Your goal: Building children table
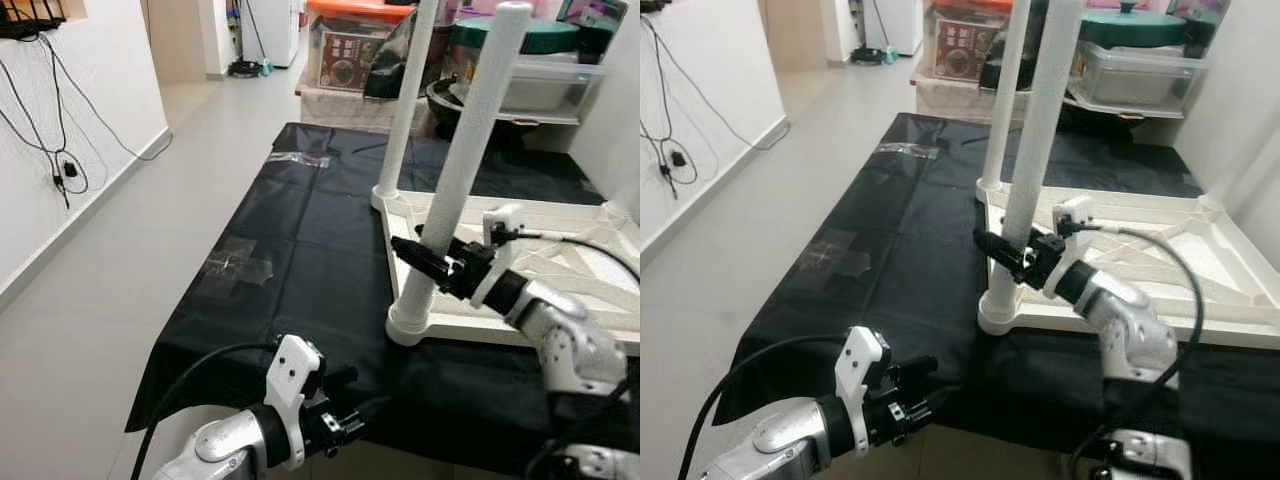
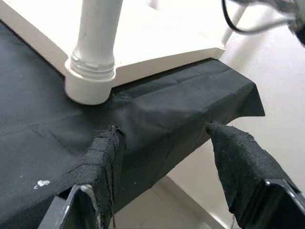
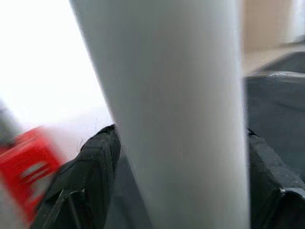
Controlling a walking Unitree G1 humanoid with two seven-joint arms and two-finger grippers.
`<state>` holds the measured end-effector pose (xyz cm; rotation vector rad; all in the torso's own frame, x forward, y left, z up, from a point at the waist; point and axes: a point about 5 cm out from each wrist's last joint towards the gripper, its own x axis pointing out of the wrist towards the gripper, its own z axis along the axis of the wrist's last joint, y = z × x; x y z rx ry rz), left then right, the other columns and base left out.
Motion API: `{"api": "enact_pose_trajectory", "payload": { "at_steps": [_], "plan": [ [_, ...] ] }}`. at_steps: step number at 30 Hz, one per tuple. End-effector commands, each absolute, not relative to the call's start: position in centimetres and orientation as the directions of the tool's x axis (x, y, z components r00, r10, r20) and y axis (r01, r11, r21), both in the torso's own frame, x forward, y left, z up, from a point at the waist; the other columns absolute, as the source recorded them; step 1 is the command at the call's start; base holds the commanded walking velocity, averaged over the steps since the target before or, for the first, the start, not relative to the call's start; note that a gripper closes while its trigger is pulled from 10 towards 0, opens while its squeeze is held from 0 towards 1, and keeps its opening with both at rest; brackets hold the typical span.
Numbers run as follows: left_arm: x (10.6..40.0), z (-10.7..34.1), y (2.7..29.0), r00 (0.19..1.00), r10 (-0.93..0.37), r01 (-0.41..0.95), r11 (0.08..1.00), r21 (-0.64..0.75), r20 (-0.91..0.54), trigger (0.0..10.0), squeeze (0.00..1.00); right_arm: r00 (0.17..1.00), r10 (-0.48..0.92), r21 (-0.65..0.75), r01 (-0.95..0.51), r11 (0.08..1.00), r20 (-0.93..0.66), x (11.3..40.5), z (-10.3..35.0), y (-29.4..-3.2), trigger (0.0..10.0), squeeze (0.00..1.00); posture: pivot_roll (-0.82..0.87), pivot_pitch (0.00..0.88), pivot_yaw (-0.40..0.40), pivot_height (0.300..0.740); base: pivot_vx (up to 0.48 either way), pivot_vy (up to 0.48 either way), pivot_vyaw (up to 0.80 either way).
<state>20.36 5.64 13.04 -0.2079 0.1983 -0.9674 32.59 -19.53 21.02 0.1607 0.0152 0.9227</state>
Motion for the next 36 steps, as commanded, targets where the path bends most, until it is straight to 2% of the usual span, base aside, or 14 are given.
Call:
{"api": "enact_pose_trajectory", "payload": {
  "at_steps": [1, 5, 6, 7, 13, 14, 18, 20, 22, 24, 25, 29, 34, 36],
  "plan": [
    [20.3, 12.8, 5.7, 0.545, -0.834, 0.798, 0.547, -0.253, -0.086, 10.0, 0.00, 0.421, 0.906, 0.116, -0.903, 0.414, 0.044, 32.7, 21.3, -16.9, 10.0, 0.00, 0.23, 0.006, -0.100, 0.740, 0.000, 0.000, 0.00],
    [20.1, 12.8, 5.7, 0.533, -0.841, 0.805, 0.537, -0.251, -0.090, 10.0, 0.00, 0.251, 0.967, 0.072, -0.964, 0.254, -0.049, 32.8, 20.7, -14.4, 10.0, 0.00, 0.24, 0.015, -0.100, 0.740, 0.000, 0.000, 0.00],
    [20.1, 12.8, 5.7, 0.532, -0.842, 0.806, 0.536, -0.251, -0.091, 10.0, 0.00, 0.200, 0.976, 0.068, -0.976, 0.206, -0.089, 32.6, 20.2, -13.9, 3.8, 0.00, 0.24, 0.015, -0.100, 0.740, 0.000, 0.000, 0.00],
    [20.1, 12.8, 5.7, 0.531, -0.842, 0.806, 0.536, -0.252, -0.091, 10.0, 0.00, 0.165, 0.978, 0.062, -0.983, 0.174, -0.130, 32.3, 19.6, -13.5, 0.0, 0.00, 0.24, 0.026, -0.098, 0.740, 0.000, 0.000, 0.00],
    [20.2, 12.8, 5.7, 0.535, -0.840, 0.804, 0.539, -0.252, -0.090, 10.0, 0.00, 0.316, 0.944, -0.020, -0.949, 0.316, -0.096, 33.0, 19.3, -13.5, 0.0, 0.00, 0.24, 0.027, -0.100, 0.740, 0.000, 0.000, 0.00],
    [20.2, 12.8, 5.7, 0.537, -0.839, 0.802, 0.541, -0.253, -0.089, 10.0, 0.00, 0.539, 0.842, -0.033, -0.842, 0.539, -0.018, 34.3, 19.9, -14.4, 0.0, 0.00, 0.23, 0.032, -0.099, 0.740, 0.000, 0.000, 0.00],
    [20.3, 12.8, 5.7, 0.538, -0.839, 0.802, 0.541, -0.254, -0.088, 10.0, 0.00, 0.710, 0.703, -0.006, -0.704, 0.710, 0.044, 35.2, 20.4, -15.4, 0.0, 0.00, 0.22, 0.033, -0.095, 0.740, 0.000, 0.000, 0.00],
    [20.3, 12.8, 5.6, 0.537, -0.839, 0.802, 0.540, -0.256, -0.087, 10.0, 0.00, 0.837, 0.542, 0.034, -0.546, 0.837, 0.080, 35.5, 20.8, -16.6, 0.0, 0.00, 0.22, 0.035, -0.091, 0.740, 0.000, 0.000, 0.00],
    [20.5, 12.8, 5.7, 0.532, -0.842, 0.804, 0.535, -0.259, -0.087, 10.0, 0.00, 0.998, 0.050, 0.095, -0.054, 0.994, 0.046, 34.9, 20.1, -19.6, 0.0, 0.00, 0.20, 0.036, -0.079, 0.740, 0.000, 0.000, 0.00],
    [20.5, 12.8, 5.7, 0.532, -0.842, 0.804, 0.535, -0.259, -0.087, 10.0, 0.00, 0.998, 0.050, 0.095, -0.054, 0.994, 0.046, 34.9, 20.1, -19.6, 0.0, 0.00, 0.20, 0.036, -0.079, 0.740, 0.000, 0.000, 0.00],
    [20.6, 12.8, 5.7, 0.530, -0.844, 0.806, 0.533, -0.259, -0.087, 10.0, 0.00, 0.989, -0.149, 0.107, 0.147, 0.983, 0.015, 34.0, 19.5, -20.7, 0.0, 0.00, 0.20, 0.036, -0.075, 0.740, 0.000, 0.000, 0.00],
    [20.6, 12.8, 5.7, 0.527, -0.845, 0.808, 0.530, -0.258, -0.087, 10.0, 0.00, 0.918, -0.395, 0.125, 0.396, 0.910, -0.033, 31.3, 18.1, -20.1, 0.0, 0.00, 0.21, 0.035, -0.077, 0.740, 0.000, 0.000, 0.00],
    [20.6, 12.9, 5.7, 0.529, -0.844, 0.807, 0.532, -0.256, -0.086, 10.0, 0.00, 0.896, -0.442, 0.169, 0.442, 0.881, -0.037, 30.4, 17.6, -16.6, 0.0, 0.00, 0.21, 0.039, -0.080, 0.740, 0.000, 0.000, 0.00],
    [20.6, 12.9, 5.7, 0.530, -0.843, 0.807, 0.533, -0.255, -0.086, 10.0, 0.00, 0.927, -0.372, 0.194, 0.373, 0.907, -0.044, 30.9, 17.6, -14.6, 5.5, 0.00, 0.21, 0.040, -0.081, 0.740, 0.000, 0.000, 0.00]
  ]
}}
